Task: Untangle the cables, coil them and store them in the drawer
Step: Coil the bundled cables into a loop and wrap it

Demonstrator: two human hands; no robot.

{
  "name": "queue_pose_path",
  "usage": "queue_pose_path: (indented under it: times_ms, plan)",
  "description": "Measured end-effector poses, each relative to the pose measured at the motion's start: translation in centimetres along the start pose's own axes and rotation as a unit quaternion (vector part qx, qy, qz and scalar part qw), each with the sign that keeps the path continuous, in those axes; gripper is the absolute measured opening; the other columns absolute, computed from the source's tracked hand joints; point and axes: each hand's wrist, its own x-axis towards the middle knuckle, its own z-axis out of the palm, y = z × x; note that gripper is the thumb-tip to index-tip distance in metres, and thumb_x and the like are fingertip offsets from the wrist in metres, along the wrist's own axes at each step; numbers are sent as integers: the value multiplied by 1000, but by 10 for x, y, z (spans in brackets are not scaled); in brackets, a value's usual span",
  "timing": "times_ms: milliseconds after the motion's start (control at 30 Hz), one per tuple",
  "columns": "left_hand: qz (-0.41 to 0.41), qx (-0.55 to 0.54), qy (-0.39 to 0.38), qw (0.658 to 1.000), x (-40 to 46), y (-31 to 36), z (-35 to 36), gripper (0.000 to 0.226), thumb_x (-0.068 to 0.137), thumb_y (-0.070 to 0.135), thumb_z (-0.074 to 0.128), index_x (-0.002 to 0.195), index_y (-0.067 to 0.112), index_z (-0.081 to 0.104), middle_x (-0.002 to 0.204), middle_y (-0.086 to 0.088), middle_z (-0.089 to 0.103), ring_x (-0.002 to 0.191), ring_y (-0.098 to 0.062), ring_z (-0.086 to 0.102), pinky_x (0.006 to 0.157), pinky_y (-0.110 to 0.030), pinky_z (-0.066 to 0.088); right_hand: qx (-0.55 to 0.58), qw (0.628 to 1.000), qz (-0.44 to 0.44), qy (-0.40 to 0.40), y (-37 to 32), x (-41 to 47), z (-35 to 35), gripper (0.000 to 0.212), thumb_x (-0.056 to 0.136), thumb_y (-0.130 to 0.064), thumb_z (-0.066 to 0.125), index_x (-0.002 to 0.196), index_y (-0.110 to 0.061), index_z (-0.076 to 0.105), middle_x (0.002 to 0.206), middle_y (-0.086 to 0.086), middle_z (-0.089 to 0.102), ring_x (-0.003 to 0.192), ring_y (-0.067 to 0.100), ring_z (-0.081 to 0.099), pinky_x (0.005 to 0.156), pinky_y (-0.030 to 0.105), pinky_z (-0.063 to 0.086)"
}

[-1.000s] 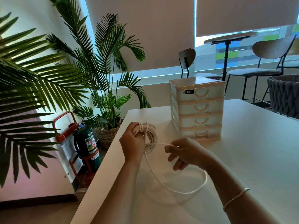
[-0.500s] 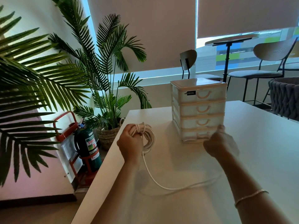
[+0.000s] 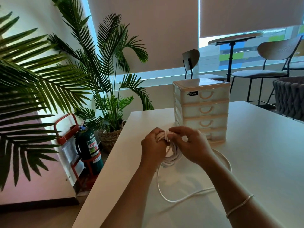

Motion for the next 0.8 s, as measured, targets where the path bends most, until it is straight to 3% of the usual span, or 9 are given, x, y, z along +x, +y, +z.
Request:
queue_pose_path:
  times_ms: [67,200,300,400,533,667,800]
  plan:
    - [0,8,-16,1000,0,-2,-2,13,83,3,55,75,13,58,61,2,55,56,-10,45,47,-14,34,24,1000,6,-1,2,1,3,25,86,-27,63,109,-20,68,94,-6,69,85,2,59,70,7,40]
    - [5,26,-25,999,1,-1,-3,11,83,2,53,78,10,58,61,3,54,55,-10,44,46,-14,33,41,998,-4,-41,6,1,-1,34,82,-25,68,116,-22,63,100,-5,68,89,5,61,81,18,47]
    - [3,36,-28,999,1,0,-4,13,83,0,51,78,12,57,62,4,54,56,-8,45,47,-13,34,39,998,-17,-51,8,1,-2,40,76,-21,74,114,-21,64,91,-13,64,82,-5,58,78,10,45]
    - [4,36,-44,998,0,-1,-2,14,84,6,54,75,16,57,61,5,55,55,-8,45,47,-13,34,37,999,-7,-31,10,0,-1,33,82,-22,68,115,-18,65,89,-13,62,82,0,59,80,16,49]
    - [17,31,-26,999,-1,0,-1,11,83,7,56,85,17,59,62,7,56,54,-5,48,48,-17,36,45,998,-3,-38,12,0,1,23,87,-22,62,108,-19,68,86,-8,67,77,1,61,68,7,44]
    - [65,38,-30,997,-5,1,-4,40,83,2,50,113,25,61,74,7,63,59,1,56,56,-3,40,49,996,32,-68,16,4,4,21,90,-29,57,104,-20,68,97,2,67,88,14,62,80,30,51]
    - [79,0,-29,996,-8,3,-3,39,74,17,47,105,17,70,92,8,68,81,7,59,74,-2,45,69,992,75,-74,15,4,4,23,89,-33,57,104,-20,68,101,0,59,95,18,59,90,38,49]
